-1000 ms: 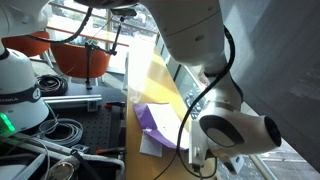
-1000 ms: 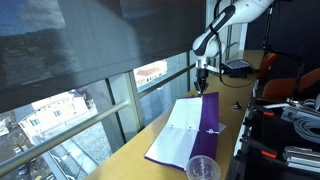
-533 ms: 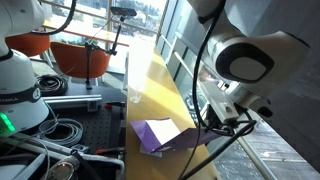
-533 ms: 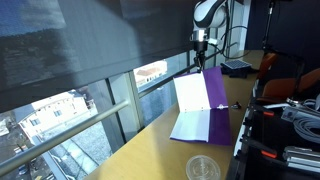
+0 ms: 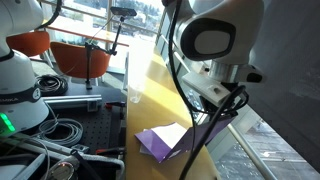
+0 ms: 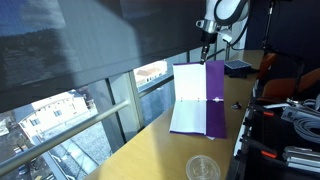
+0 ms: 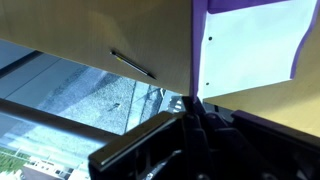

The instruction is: Close the purple paper file from right to left

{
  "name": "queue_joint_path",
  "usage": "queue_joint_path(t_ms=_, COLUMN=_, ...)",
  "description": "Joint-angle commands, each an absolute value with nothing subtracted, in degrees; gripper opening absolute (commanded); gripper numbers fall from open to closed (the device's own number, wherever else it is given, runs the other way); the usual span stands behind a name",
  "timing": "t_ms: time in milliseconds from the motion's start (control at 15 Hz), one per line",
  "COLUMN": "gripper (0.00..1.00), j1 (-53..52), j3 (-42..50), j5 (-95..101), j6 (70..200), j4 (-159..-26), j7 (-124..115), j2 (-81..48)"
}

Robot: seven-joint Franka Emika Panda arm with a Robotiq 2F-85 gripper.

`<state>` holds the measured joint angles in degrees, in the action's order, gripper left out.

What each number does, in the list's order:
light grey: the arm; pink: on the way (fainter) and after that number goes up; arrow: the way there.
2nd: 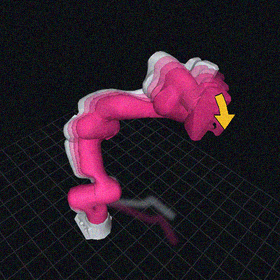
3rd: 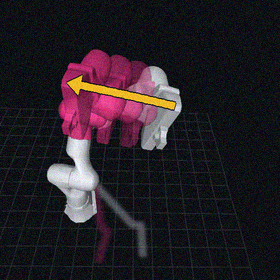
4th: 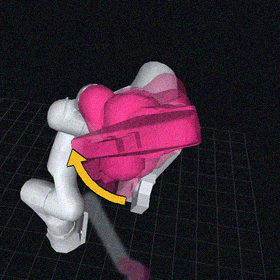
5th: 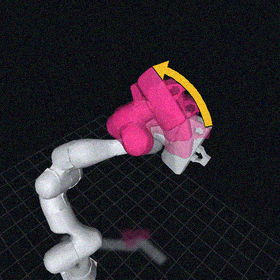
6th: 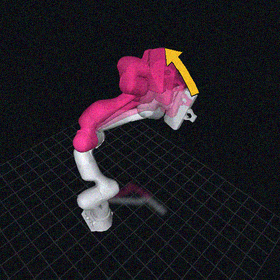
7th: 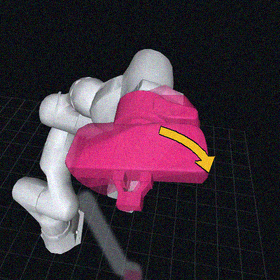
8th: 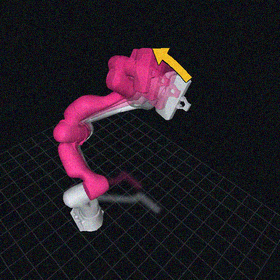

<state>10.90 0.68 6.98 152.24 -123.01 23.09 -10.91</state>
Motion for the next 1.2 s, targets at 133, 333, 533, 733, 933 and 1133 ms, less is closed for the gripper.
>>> queue_joint_path(t_ms=133, gripper=0.0, j1=10.17, j3=6.57, j5=19.59, j6=169.48, j4=-134.23, j7=23.04, j2=-9.04)
queue_joint_path(t_ms=333, gripper=0.0, j1=9.49, j3=9.93, j5=27.16, j6=175.18, j4=-135.95, j7=20.65, j2=-10.04)
queue_joint_path(t_ms=533, gripper=0.0, j1=8.34, j3=12.64, j5=33.15, j6=178.06, j4=-135.56, j7=17.78, j2=-10.87)
queue_joint_path(t_ms=733, gripper=0.0, j1=6.26, j3=14.94, j5=37.64, j6=179.59, j4=-134.31, j7=14.38, j2=-11.9)
queue_joint_path(t_ms=933, gripper=0.0, j1=3.29, j3=17.12, j5=41.04, j6=180.23, j4=-132.54, j7=10.25, j2=-13.26)
queue_joint_path(t_ms=1133, gripper=0.0, j1=-0.38, j3=19.68, j5=44.02, j6=180.79, j4=-131.03, j7=5.86, j2=-14.76)
